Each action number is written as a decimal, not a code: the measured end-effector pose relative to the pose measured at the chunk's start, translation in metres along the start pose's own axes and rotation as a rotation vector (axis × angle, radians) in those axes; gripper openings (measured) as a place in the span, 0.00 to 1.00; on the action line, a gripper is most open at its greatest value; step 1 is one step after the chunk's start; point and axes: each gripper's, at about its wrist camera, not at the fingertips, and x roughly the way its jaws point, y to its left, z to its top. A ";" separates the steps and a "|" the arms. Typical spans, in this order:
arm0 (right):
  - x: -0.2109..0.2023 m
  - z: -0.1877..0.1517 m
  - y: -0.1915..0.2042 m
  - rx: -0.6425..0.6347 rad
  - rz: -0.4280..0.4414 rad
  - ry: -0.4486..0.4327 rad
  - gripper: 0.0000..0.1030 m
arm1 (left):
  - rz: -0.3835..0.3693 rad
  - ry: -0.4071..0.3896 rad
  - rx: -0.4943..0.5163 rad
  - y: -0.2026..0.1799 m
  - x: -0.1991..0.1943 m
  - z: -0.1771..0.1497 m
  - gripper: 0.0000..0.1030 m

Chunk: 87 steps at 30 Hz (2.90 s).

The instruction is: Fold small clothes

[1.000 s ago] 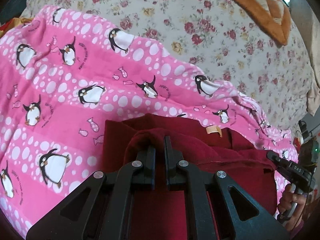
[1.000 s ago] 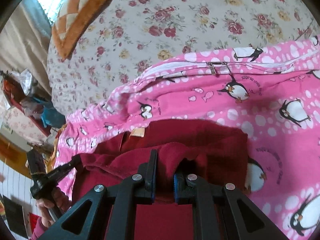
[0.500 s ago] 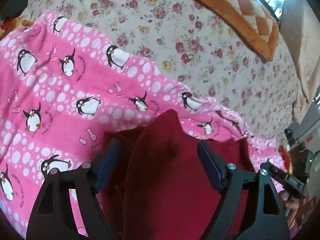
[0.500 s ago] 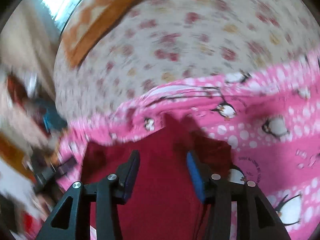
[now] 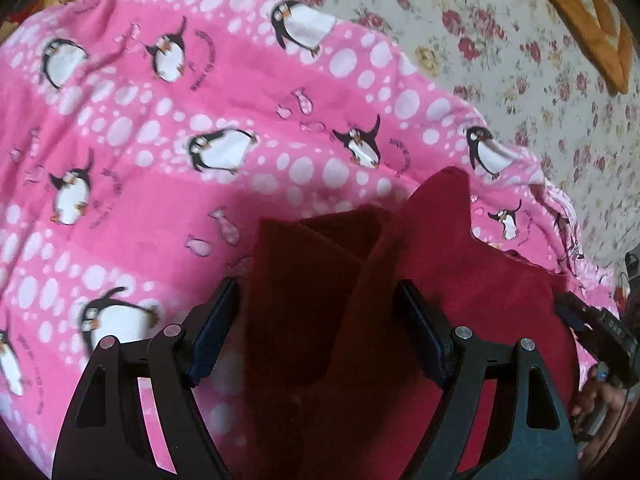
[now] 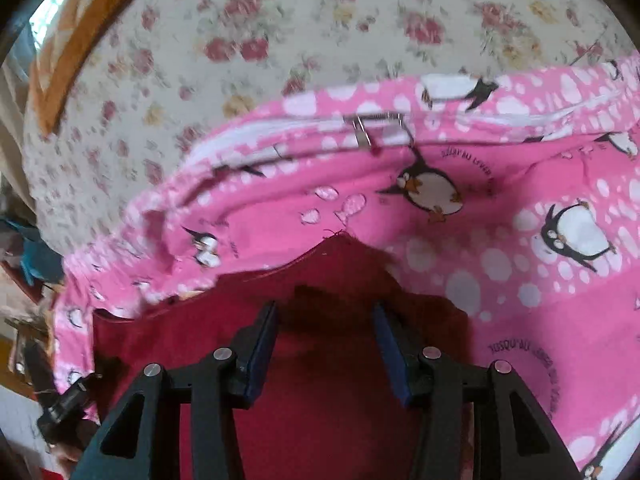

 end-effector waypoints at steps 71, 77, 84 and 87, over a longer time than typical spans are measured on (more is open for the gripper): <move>0.134 -0.085 0.299 -0.626 -0.118 0.132 0.47 | -0.246 -0.083 0.074 0.032 -0.068 -0.125 0.77; 0.107 -0.081 0.290 -0.544 -0.056 0.094 0.47 | -0.245 -0.083 0.067 0.032 -0.067 -0.124 0.77; 0.125 -0.089 0.291 -0.554 -0.091 0.183 0.53 | -0.252 -0.081 0.060 0.032 -0.067 -0.123 0.77; 0.112 -0.088 0.296 -0.529 -0.053 0.207 0.54 | -0.252 -0.081 0.062 0.032 -0.068 -0.123 0.77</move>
